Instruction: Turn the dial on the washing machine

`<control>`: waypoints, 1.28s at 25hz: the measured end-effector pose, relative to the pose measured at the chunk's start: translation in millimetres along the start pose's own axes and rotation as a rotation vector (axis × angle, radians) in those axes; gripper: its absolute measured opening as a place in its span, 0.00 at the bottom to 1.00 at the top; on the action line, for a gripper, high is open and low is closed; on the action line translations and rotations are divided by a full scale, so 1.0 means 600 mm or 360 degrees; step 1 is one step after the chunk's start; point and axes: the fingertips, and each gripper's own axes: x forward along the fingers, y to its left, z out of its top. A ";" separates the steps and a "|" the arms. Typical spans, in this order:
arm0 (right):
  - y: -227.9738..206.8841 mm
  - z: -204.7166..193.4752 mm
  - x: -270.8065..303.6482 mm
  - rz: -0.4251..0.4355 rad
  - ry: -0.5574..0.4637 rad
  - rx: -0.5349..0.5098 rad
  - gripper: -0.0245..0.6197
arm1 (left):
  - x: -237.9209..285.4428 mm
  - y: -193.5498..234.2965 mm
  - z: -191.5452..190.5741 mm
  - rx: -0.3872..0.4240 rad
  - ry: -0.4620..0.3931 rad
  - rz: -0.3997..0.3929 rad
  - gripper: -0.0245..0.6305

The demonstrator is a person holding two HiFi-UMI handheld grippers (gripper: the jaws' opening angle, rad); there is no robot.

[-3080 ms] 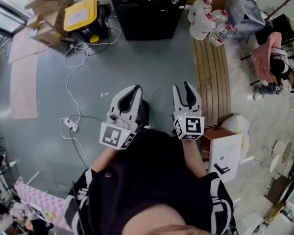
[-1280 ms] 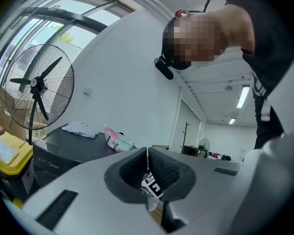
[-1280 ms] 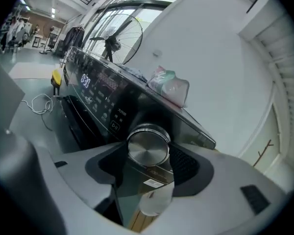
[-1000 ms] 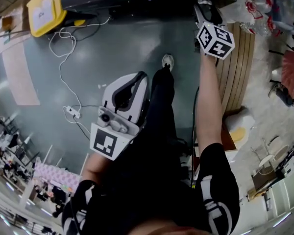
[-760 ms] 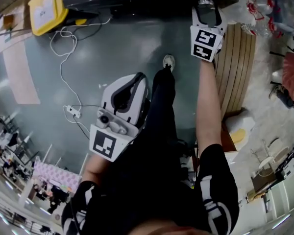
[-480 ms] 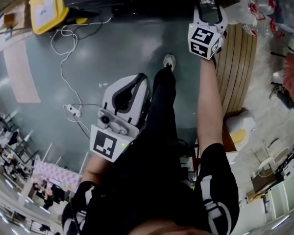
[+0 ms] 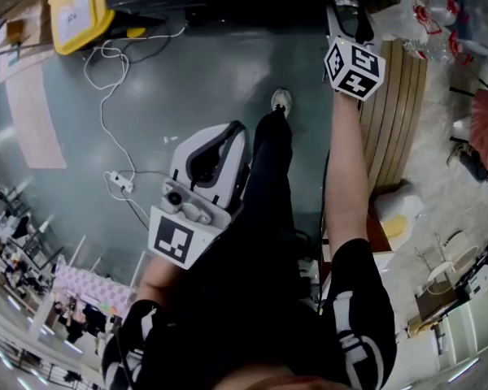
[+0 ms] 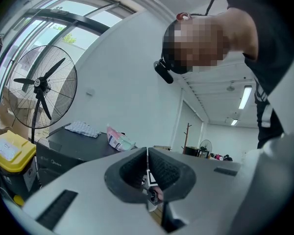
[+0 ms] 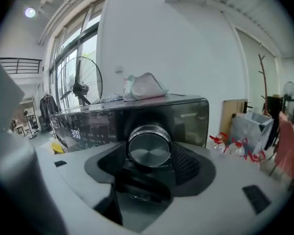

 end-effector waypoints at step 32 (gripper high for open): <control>-0.003 -0.023 -0.002 -0.0247 0.0106 -0.0572 0.52 | -0.006 0.012 0.000 -0.0009 -0.0014 0.0002 0.08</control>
